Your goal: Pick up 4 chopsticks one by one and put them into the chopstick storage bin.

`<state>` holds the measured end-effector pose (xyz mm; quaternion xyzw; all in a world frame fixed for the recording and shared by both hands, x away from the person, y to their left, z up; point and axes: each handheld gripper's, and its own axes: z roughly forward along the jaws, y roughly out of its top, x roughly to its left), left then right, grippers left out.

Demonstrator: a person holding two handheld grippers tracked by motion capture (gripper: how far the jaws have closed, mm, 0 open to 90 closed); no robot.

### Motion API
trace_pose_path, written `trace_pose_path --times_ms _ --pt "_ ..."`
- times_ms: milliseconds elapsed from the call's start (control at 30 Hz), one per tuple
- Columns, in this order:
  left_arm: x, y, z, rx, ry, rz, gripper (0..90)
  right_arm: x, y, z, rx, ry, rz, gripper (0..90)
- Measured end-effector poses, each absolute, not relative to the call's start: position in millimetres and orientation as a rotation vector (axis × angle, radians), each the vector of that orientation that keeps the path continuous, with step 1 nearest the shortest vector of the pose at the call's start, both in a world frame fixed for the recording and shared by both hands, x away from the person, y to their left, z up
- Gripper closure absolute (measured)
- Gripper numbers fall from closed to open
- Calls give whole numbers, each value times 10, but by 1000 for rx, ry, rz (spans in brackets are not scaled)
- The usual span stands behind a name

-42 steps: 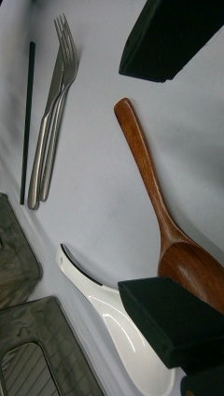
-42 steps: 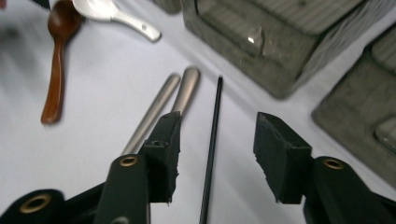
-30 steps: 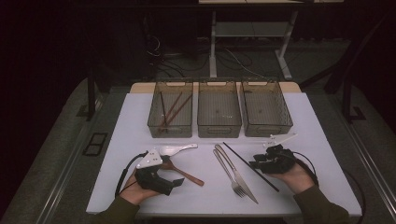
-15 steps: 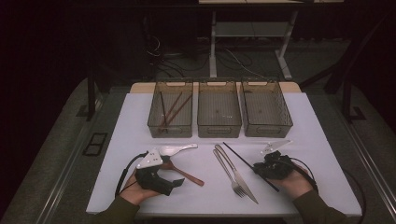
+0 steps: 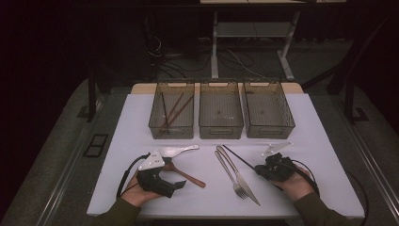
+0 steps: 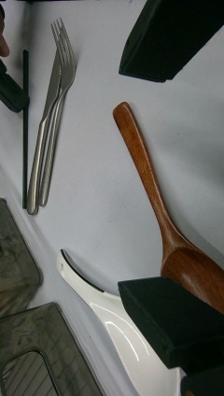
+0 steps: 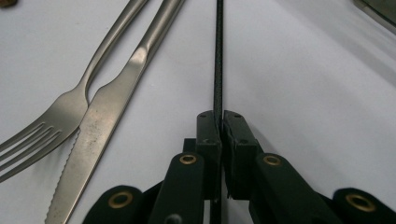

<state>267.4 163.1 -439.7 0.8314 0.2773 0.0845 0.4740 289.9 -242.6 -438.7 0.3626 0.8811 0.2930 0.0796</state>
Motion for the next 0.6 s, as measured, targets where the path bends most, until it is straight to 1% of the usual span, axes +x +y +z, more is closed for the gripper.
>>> trace_pose_path --times_ms 600 --pt "2674 1628 -4401 2034 677 205 0 2934 -2541 -4312 1136 2630 987 857"
